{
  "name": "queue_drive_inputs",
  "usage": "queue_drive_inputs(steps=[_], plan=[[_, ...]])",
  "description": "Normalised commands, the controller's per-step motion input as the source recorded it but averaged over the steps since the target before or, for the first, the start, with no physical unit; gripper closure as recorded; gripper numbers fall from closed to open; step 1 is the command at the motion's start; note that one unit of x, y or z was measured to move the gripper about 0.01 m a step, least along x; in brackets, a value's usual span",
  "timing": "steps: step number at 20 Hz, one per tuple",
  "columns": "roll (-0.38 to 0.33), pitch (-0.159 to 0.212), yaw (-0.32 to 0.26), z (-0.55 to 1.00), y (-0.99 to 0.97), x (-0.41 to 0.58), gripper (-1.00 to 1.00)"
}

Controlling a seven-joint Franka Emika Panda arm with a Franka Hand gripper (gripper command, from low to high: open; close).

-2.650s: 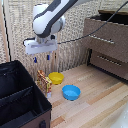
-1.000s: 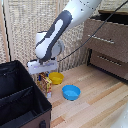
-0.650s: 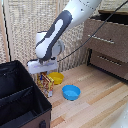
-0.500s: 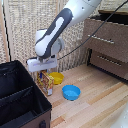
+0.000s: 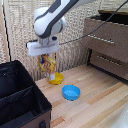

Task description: Locate and clasp the grip of the topmost drawer. Steadily and circumspectly yank the drawer open. Discover and seize the nutrition bar using your clamp. Deposit the nutrition bar in the accessible drawer. Unclench the nutrition bar.

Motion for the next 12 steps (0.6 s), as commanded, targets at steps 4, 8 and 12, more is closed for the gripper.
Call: queue_drive_inputs(steps=[4,8,12], plan=[[-0.011,0.056,-0.077,1.0,-0.12,0.267,1.0],[-0.009,0.041,-0.019,1.0,-0.13,0.225,1.0],[0.0,0.065,-0.024,1.0,-0.12,0.157,1.0]])
